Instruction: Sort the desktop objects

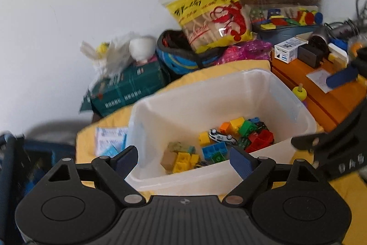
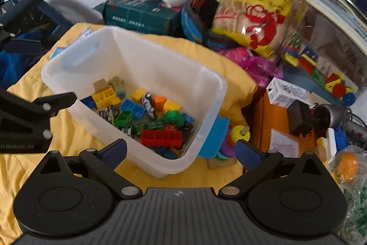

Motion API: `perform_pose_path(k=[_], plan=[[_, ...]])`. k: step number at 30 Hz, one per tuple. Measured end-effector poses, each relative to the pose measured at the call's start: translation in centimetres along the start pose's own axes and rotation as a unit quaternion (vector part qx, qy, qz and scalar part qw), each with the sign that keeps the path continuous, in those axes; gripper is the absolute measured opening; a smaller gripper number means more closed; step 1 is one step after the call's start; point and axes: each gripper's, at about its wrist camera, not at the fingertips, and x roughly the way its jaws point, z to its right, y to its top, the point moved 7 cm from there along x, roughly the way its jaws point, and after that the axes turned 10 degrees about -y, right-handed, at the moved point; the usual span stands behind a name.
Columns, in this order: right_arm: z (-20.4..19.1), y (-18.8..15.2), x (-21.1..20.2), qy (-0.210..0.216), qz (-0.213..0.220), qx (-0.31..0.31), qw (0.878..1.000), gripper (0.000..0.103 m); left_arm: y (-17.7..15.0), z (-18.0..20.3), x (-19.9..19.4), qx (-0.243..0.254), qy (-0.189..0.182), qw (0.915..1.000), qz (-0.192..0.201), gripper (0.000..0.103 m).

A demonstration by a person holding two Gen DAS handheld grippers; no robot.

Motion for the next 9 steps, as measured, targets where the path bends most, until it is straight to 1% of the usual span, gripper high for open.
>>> perform_pose_path(k=[2, 4, 7, 9], plan=[[-0.18, -0.08, 0.17, 0.009, -0.010, 0.003, 1.000, 0.103, -0.26, 0.04, 0.42, -0.006, -0.006, 0.9999, -0.011, 0.089], [-0.14, -0.08, 0.36, 0.012, -0.014, 0.011, 1.000, 0.103, -0.49, 0.20, 0.67, 0.003, -0.004, 0.9998, -0.019, 0.089], [-0.03, -0.21, 0.64, 0.016, -0.018, 0.024, 0.999, 0.103, -0.47, 0.25, 0.68, 0.009, 0.001, 0.9998, -0.019, 0.089], [0.03, -0.37, 0.74, 0.020, -0.020, 0.029, 0.999, 0.103, -0.29, 0.06, 0.53, -0.004, -0.002, 0.9999, -0.013, 0.089]])
